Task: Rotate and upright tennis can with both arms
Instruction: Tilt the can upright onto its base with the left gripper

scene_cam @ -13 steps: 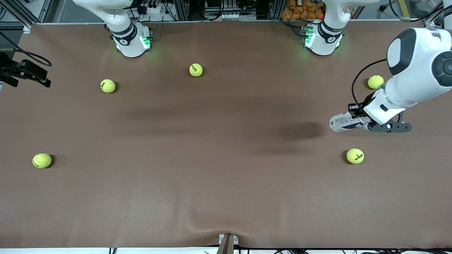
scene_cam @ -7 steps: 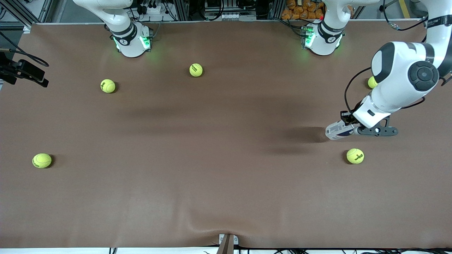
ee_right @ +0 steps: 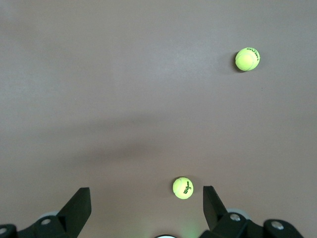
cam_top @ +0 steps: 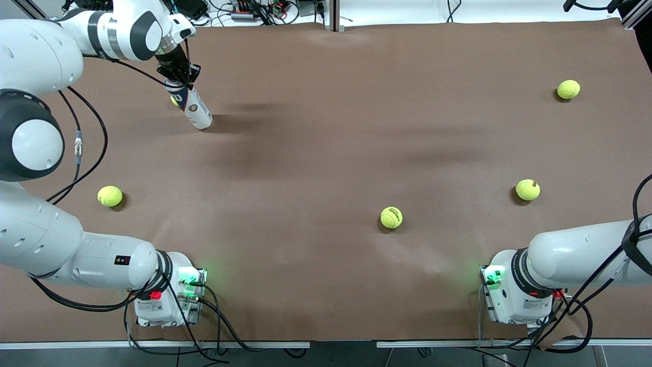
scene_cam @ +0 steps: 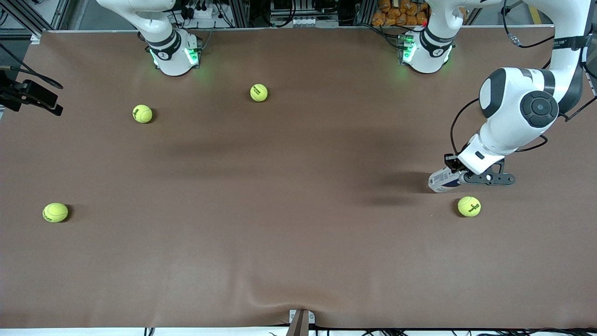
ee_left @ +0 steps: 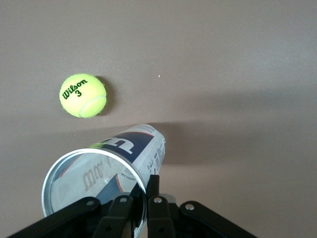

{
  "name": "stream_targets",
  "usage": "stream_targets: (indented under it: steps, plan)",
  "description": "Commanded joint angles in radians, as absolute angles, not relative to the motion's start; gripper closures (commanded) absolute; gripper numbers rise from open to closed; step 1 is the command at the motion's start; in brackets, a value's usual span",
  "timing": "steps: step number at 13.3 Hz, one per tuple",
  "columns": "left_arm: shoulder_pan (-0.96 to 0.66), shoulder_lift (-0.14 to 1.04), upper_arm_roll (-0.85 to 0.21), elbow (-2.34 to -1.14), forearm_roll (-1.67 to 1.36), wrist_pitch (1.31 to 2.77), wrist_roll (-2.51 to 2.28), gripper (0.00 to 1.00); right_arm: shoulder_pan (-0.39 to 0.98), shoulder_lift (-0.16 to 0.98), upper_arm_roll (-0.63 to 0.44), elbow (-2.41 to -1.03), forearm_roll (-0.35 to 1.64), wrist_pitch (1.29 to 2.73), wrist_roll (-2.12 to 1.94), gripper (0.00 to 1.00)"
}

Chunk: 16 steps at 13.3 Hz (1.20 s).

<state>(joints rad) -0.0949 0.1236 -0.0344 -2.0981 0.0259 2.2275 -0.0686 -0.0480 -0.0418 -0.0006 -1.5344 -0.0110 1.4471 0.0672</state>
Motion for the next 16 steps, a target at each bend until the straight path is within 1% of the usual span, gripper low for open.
stream_targets:
  steps: [1, 2, 3, 8, 11, 16]
  plan:
    - [-0.092, 0.120, -0.038, -2.109, 0.051, 2.243, -0.071, 0.89, -0.055, -0.051, 0.012, -1.543, -0.015, 1.447, 0.080, 0.00]
    - [-0.092, 0.121, -0.040, -2.109, 0.051, 2.237, -0.071, 0.52, -0.055, -0.051, 0.012, -1.543, -0.015, 1.448, 0.078, 0.00]
    - [-0.092, 0.123, -0.041, -2.106, 0.051, 2.234, -0.074, 0.01, -0.055, -0.051, 0.012, -1.543, -0.015, 1.448, 0.078, 0.00]
    - [-0.097, 0.114, -0.046, -2.013, 0.049, 2.128, -0.066, 0.00, -0.055, -0.051, 0.012, -1.543, -0.015, 1.450, 0.078, 0.00]
    - [-0.098, 0.113, -0.048, -1.866, 0.049, 1.961, -0.061, 0.00, -0.055, -0.049, 0.012, -1.545, -0.015, 1.453, 0.080, 0.00]
    - [-0.089, 0.100, -0.045, -1.611, 0.038, 1.778, -0.060, 0.00, -0.054, -0.049, 0.012, -1.545, -0.015, 1.451, 0.080, 0.00]
